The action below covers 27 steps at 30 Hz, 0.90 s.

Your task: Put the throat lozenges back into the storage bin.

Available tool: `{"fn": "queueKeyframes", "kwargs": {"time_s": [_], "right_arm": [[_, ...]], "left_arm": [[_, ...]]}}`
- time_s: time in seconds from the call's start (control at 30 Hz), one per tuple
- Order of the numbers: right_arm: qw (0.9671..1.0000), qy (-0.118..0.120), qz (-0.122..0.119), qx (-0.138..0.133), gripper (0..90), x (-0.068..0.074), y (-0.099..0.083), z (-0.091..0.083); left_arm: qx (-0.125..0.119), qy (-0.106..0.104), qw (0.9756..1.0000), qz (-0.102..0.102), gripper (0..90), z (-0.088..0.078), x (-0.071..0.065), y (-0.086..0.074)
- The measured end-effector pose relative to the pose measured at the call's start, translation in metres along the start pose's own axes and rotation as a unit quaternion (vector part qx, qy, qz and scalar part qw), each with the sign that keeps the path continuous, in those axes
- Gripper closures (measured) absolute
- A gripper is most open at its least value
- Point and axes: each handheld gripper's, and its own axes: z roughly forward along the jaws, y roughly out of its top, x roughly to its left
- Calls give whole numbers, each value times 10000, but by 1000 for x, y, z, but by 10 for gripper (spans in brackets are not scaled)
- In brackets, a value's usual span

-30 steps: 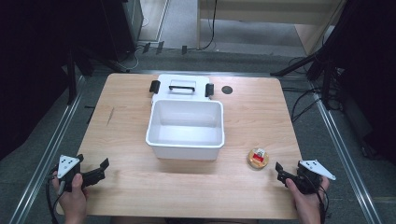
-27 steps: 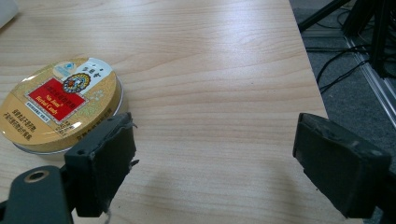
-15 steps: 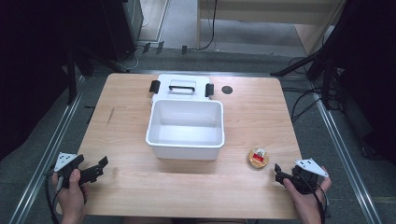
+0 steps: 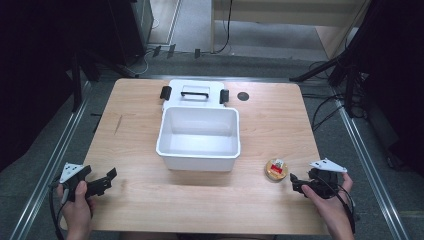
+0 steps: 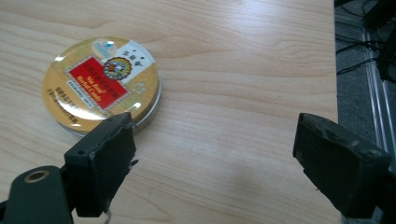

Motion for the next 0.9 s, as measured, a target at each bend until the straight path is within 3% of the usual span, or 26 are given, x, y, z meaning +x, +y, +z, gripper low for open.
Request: {"fn": "queueKeyframes", "kwargs": {"time_s": [0.23,0.4,0.57,0.67,0.8,0.9], "right_arm": [[9974,63,-420,580,131,9,25,2],[9943,-43,-614,866,131,11,42,6],[9880,4,-918,1238,131,15,55,10],[9832,83,-1030,1507,130,18,63,12],[9762,297,-1092,1849,127,22,76,13],[9706,315,-1216,2055,113,27,86,15]], "left_arm": [[82,30,9999,63,54,2,-2,1],[92,-26,9999,42,54,2,-1,1],[68,-4,10000,52,53,2,-2,0],[16,6,10000,93,5,1,-3,0],[-5,39,10000,90,0,1,-3,0],[0,19,10000,89,0,0,-2,0]]}}
